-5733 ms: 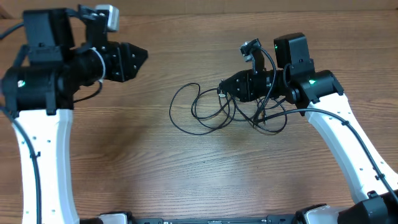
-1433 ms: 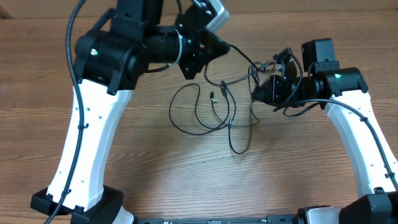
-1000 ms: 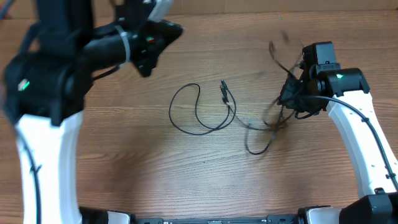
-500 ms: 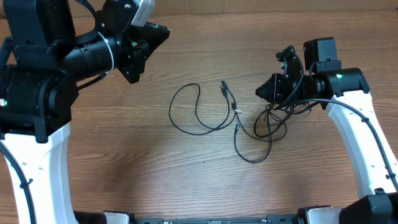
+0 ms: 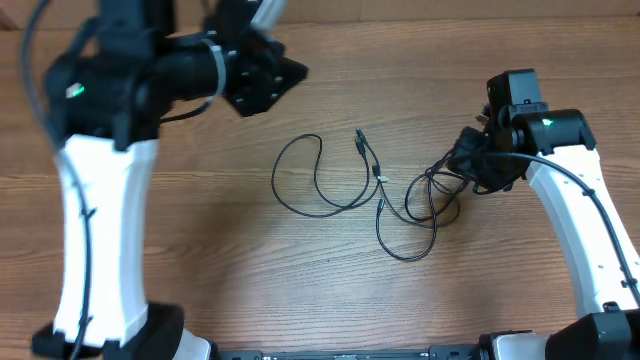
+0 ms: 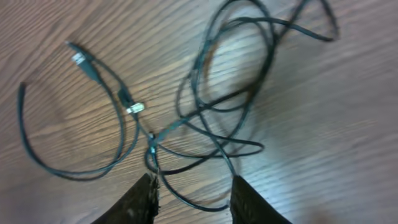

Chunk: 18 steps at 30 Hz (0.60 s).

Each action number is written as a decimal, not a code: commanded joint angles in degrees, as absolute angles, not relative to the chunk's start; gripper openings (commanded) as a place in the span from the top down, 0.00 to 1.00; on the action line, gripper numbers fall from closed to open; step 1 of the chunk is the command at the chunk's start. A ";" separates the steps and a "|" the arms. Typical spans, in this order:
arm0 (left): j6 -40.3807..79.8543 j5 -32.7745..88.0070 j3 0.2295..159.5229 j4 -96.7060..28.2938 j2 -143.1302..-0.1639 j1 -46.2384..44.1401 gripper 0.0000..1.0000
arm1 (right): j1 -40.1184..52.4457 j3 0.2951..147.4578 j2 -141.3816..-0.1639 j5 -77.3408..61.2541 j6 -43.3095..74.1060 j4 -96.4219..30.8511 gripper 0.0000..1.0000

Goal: Untangle cables

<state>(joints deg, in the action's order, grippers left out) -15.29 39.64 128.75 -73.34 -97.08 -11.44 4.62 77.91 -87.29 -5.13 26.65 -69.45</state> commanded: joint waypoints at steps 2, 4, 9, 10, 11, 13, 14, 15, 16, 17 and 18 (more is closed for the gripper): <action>-15.25 30.44 129.14 -73.82 -102.45 -18.15 0.50 | -0.51 78.78 -86.15 -2.44 29.17 -71.09 0.61; -15.25 27.22 129.14 -73.84 -104.53 -20.99 0.49 | -2.76 78.78 -85.62 -2.44 29.15 -72.14 0.51; -15.20 21.85 129.14 -73.93 -110.78 -26.59 0.37 | -7.40 78.78 -85.23 -3.62 28.01 -75.31 0.00; -15.20 21.89 129.14 -73.87 -112.09 -27.33 0.37 | -7.97 78.78 -85.25 -3.66 27.62 -75.88 0.00; -15.20 21.87 129.14 -73.67 -113.71 -28.23 0.37 | -8.64 78.78 -85.23 -3.90 26.41 -76.38 0.00; -15.22 21.82 129.14 -73.43 -116.51 -29.52 0.36 | -9.47 78.78 -85.23 -3.97 25.02 -77.08 0.00; -15.22 21.85 129.14 -73.23 -118.24 -30.17 0.35 | -9.76 78.78 -85.23 -3.97 25.04 -77.32 0.00; -15.22 21.85 129.14 -73.08 -119.72 -30.65 0.34 | -9.93 78.78 -85.23 -3.97 25.04 -77.45 0.00; -15.22 21.85 129.14 -72.99 -121.19 -31.16 0.34 | -10.04 78.78 -85.23 -3.95 25.04 -77.52 0.00; -15.22 21.87 129.14 -72.79 -122.69 -31.59 0.33 | -10.04 78.78 -85.23 -3.97 25.04 -77.54 0.00; -15.22 21.87 129.14 -72.60 -124.31 -31.99 0.32 | -10.04 78.78 -85.23 -4.03 25.06 -77.52 0.00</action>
<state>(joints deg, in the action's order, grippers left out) -15.11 23.00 128.73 -72.93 -120.07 -30.83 -9.67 77.91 -87.05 -3.84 26.09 -77.62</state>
